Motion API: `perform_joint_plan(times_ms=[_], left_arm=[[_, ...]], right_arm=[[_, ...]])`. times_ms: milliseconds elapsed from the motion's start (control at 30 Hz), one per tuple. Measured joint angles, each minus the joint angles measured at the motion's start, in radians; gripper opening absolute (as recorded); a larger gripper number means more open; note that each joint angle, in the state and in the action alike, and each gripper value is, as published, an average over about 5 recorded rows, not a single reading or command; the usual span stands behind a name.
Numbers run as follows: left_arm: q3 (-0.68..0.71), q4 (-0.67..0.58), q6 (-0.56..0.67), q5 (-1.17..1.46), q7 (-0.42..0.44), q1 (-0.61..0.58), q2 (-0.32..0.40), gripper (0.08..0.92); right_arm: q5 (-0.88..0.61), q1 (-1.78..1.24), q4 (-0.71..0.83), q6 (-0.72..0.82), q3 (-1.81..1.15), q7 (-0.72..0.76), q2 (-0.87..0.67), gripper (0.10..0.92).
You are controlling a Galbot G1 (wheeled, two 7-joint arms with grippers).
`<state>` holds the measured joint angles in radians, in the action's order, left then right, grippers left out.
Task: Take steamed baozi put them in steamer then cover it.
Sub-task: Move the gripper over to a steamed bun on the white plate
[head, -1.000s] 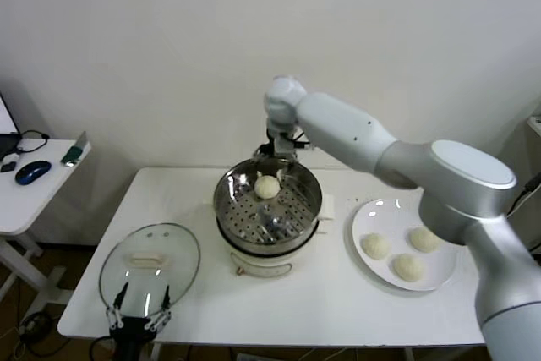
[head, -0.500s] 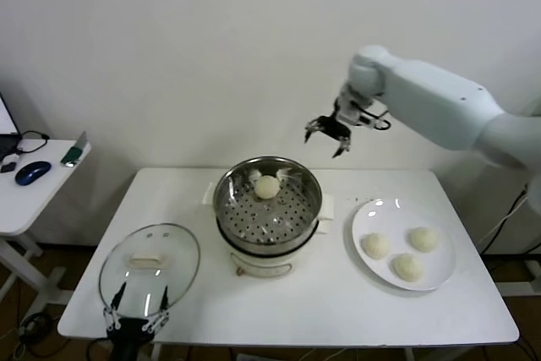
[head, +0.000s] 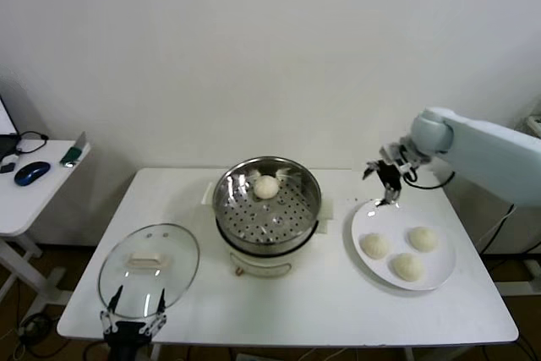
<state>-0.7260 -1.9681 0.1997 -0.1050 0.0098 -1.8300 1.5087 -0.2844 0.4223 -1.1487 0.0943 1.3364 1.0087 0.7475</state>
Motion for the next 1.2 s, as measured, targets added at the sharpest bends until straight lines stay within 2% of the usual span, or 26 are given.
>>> perform_joint_plan(times_ms=[433,1033,1200], left_arm=[[0.004,0.016,-0.003,-0.015,-0.007,0.004,0.005,0.823],[0.005,0.032,0.005,-0.016,-0.012,0.003,0.004,0.823],[0.005,0.032,0.003,-0.019,-0.012,0.005,0.004,0.823]], right_arm=[[-0.006,-0.149,0.033,0.076,-0.056,0.023,0.011,0.823],[0.030,-0.221,0.131,0.075,-0.098,0.039,0.066,0.822],[0.029,-0.227,0.143,0.071,-0.104,0.044,0.076,0.785]])
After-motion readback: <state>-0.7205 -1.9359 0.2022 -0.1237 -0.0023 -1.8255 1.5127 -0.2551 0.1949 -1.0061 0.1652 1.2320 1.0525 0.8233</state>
